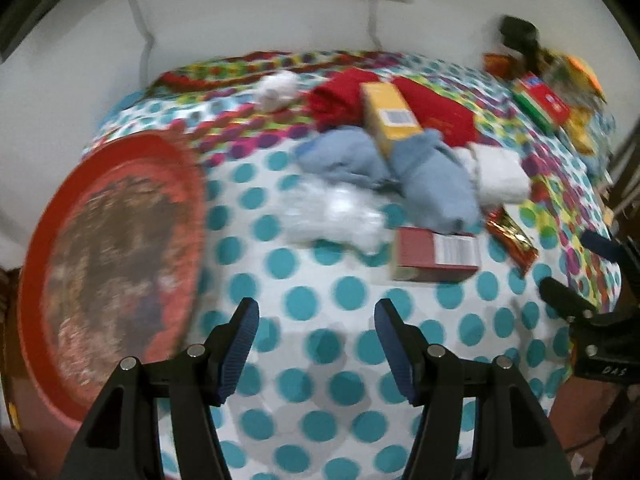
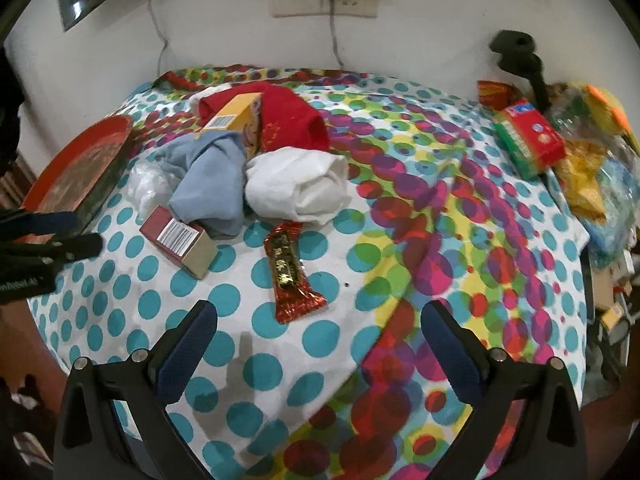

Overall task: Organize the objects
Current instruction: 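Move both tools toward the pile of items on the bed, then grasp the red box with the left tool while the right tool grasps the candy bar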

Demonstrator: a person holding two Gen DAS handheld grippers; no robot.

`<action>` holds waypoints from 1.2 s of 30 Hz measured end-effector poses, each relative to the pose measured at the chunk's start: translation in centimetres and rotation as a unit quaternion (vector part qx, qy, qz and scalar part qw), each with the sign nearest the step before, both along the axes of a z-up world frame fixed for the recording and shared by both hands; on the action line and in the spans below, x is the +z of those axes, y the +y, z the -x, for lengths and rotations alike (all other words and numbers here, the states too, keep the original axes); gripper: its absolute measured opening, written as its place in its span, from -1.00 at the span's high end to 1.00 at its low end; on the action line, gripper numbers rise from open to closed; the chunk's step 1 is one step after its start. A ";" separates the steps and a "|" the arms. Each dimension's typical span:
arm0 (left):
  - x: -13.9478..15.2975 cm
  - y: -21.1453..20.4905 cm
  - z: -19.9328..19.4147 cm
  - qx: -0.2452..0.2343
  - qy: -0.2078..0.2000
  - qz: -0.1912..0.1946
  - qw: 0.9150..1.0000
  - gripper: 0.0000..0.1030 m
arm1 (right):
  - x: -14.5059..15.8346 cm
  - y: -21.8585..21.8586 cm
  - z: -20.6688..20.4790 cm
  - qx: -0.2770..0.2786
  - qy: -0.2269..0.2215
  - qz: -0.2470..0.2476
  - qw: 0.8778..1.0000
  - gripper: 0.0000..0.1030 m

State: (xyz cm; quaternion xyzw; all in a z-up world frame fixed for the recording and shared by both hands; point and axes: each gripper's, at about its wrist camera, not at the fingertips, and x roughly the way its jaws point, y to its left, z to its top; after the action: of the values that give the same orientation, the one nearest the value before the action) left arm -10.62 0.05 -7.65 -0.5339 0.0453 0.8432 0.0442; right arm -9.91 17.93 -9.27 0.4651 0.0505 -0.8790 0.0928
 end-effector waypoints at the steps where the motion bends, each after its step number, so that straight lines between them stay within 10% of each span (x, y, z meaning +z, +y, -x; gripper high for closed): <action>1: -0.4 0.7 0.1 -0.012 -0.003 -0.004 1.000 -0.20 | -0.2 -0.4 0.2 0.009 0.003 -0.007 1.000 -0.85; 4: -1.1 2.0 0.3 -0.040 -0.004 -0.009 0.999 -0.20 | -1.0 -1.2 0.8 0.028 0.001 -0.017 0.999 -0.40; 14: -0.8 3.3 1.9 -0.129 0.024 -0.024 0.991 -0.20 | -2.8 -2.2 2.6 0.049 0.006 -0.002 0.999 -0.20; 30: -1.5 7.9 3.2 -0.349 0.012 0.085 0.933 -0.20 | -2.7 -1.3 2.3 0.062 0.022 0.020 0.998 -0.05; 36: -3.0 8.6 3.2 -0.361 -0.025 0.065 0.930 -0.20 | -2.7 -1.0 2.1 0.065 0.018 0.021 0.998 -0.04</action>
State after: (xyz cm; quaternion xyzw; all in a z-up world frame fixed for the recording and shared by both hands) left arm -13.82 8.70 -10.65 -0.5044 0.2884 0.7516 0.3123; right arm -12.01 16.95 -11.94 0.4430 0.0633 -0.8802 0.1584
